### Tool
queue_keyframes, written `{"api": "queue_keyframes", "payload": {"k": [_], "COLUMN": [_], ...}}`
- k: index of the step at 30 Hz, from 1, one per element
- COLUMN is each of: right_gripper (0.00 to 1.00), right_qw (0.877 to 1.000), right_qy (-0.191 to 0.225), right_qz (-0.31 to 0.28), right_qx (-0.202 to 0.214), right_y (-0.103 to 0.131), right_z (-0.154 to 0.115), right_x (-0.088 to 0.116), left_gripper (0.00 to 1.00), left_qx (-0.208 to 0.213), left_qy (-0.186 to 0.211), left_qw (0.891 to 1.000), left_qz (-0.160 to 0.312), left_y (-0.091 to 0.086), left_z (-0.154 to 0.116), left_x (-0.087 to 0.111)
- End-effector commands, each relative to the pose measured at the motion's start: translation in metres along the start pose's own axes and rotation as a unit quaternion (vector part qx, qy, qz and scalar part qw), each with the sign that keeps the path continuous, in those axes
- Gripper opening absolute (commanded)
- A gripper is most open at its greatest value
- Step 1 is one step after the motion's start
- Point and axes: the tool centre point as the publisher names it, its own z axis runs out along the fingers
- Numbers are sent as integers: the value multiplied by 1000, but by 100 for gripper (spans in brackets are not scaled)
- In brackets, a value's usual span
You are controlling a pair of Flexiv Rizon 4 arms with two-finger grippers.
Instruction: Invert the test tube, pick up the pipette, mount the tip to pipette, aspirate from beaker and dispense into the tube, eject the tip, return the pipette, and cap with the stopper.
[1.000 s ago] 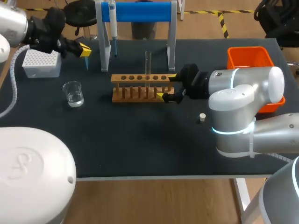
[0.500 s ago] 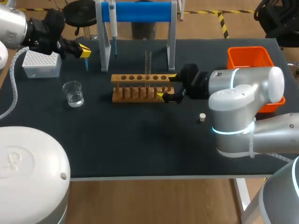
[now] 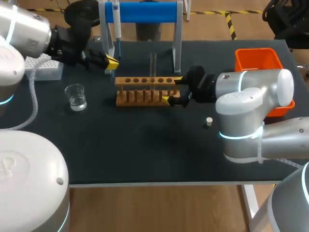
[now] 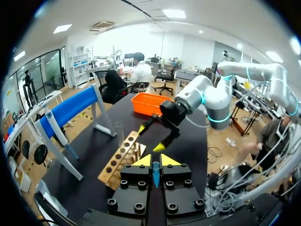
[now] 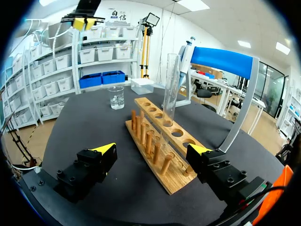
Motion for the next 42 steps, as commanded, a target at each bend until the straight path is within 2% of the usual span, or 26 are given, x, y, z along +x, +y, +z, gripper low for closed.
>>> {"api": "queue_keyframes", "payload": {"k": [1, 8, 13, 21, 23, 27, 35, 42], "right_gripper": [100, 100, 100, 100, 100, 100, 100, 100], "right_qw": [1000, 1000, 1000, 1000, 1000, 1000, 999, 991], "right_qy": [0, 0, 0, 0, 0, 0, 25, 90], "right_qz": [0, 0, 0, 0, 0, 0, -39, -55], "right_qx": [0, 0, 0, 0, 0, 0, -23, -76], "right_y": [0, 0, 0, 0, 0, 0, 10, 26], "right_z": [0, 0, 0, 0, 0, 0, -46, -85], "right_x": [0, 0, 0, 0, 0, 0, 0, 16], "left_gripper": [0, 0, 0, 0, 0, 0, 0, 0], "left_qx": [-4, 21, 31, 31, 17, 17, 17, 17], "left_qy": [-2, 24, 29, 21, 9, 9, 9, 9], "left_qw": [1000, 999, 999, 998, 998, 998, 998, 998], "left_qz": [-3, 10, 22, 53, 55, 55, 55, 55], "left_y": [-15, -31, -41, -50, -51, -51, -51, -51], "left_z": [15, 36, 48, 48, 49, 49, 49, 49], "left_x": [15, 39, 49, 52, 51, 51, 51, 51]}}
